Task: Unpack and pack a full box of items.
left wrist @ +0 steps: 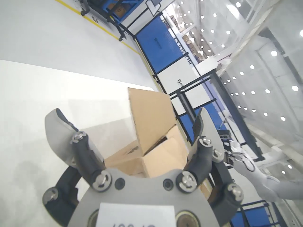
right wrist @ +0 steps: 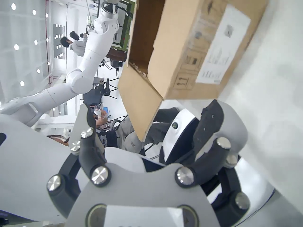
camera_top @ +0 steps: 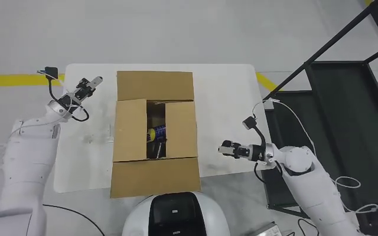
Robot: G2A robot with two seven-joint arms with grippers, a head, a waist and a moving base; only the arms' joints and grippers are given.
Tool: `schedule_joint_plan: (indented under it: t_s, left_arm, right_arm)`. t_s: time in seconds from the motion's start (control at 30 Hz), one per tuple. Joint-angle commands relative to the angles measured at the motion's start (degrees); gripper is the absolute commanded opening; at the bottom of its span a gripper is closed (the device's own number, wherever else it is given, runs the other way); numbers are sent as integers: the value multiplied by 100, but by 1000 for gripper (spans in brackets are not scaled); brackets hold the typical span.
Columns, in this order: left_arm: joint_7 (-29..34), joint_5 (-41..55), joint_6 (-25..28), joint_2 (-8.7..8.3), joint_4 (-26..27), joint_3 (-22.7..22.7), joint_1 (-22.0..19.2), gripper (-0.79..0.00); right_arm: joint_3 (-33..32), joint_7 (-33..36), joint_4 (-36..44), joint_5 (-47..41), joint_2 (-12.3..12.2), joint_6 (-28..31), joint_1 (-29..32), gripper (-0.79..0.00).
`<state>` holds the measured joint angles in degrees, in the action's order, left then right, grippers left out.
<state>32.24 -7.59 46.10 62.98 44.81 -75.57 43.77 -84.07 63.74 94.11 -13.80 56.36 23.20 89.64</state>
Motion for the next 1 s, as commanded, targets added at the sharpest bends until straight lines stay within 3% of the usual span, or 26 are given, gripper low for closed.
schedule_joint_plan:
  t_s: [0.0,0.17,0.47,0.73,0.97]
  left_arm:
    - [-105,6,104,60,-305,151,-193,0]
    - [-201,149,372,195,-938,399,-588,0]
    - [-536,358,584,388,-1944,600,-1125,0]
    - [-876,330,640,543,-2369,750,-1395,0]
    - [-151,670,971,697,-2560,902,-1488,0]
  right_arm:
    - [129,267,71,-265,-3,-200,196,0]
    - [628,155,49,-523,62,-197,347,0]
    - [1614,-238,-362,-652,248,-90,-149,0]
    - [1874,110,-63,-1928,339,233,-400,0]
    - [1925,60,-244,-2533,424,670,-779,0]
